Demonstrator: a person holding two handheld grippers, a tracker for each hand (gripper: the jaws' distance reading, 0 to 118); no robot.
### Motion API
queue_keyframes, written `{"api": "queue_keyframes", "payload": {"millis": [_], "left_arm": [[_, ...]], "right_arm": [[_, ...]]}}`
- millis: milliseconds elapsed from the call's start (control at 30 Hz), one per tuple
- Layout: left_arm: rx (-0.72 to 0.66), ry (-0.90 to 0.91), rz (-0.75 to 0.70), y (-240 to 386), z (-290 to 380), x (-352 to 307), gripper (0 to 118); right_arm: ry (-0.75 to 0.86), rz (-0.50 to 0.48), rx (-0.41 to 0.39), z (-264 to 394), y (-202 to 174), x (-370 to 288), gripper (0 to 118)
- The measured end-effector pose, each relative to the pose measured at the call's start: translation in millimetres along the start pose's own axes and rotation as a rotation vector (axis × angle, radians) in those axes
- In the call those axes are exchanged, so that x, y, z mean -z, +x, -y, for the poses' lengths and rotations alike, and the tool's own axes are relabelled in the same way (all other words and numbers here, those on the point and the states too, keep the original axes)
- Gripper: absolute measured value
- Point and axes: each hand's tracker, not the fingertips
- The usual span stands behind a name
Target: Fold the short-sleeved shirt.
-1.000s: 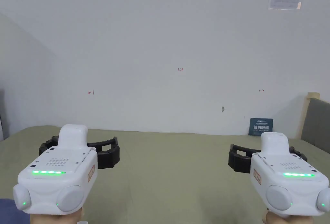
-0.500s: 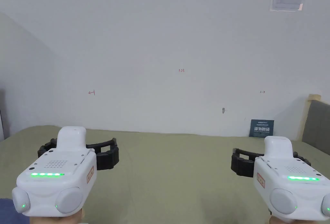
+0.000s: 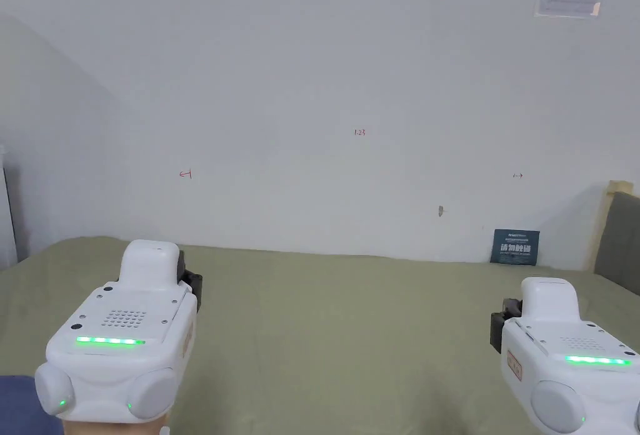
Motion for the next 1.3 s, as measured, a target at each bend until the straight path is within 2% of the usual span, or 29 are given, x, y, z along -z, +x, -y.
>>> {"api": "queue_keyframes", "payload": {"millis": [67, 267, 567, 800, 900, 1000, 1100, 1300], "left_arm": [[-0.002, -0.013, -0.012, -2.3, -0.3, -0.8, 0], [-0.005, -0.038, -0.047, -32.9, -4.6, -15.1, 0], [0.074, -0.046, -0.263, -130.8, -5.5, -73.4, 0], [0.036, -0.11, -0.45, -206.9, 5.4, -133.3, 0], [0.009, -0.131, -0.505, -229.7, 11.3, -153.4, 0], [0.014, -0.156, -0.541, -244.1, 17.5, -162.0, 0], [0.02, -0.191, -0.535, -253.8, 25.3, -157.5, 0], [0.015, -0.327, -0.443, -275.5, 44.2, -97.5, 0]], "right_arm": [[-0.009, -0.004, -0.029, 2.7, -5.4, 1.3, 0], [0.001, -0.096, -0.03, -12.4, -43.4, -2.4, 0], [0.014, -0.36, -0.053, -22.3, -166.3, 2.9, 0], [-0.039, -0.584, -0.03, -11.0, -269.2, -3.4, 0], [-0.043, -0.65, -0.076, -5.2, -302.0, -9.1, 0], [-0.054, -0.678, -0.095, 0.1, -319.6, -10.9, 0], [-0.064, -0.688, -0.09, 4.6, -321.3, -6.8, 0], [-0.099, -0.641, -0.11, 15.3, -315.4, 20.4, 0]]}}
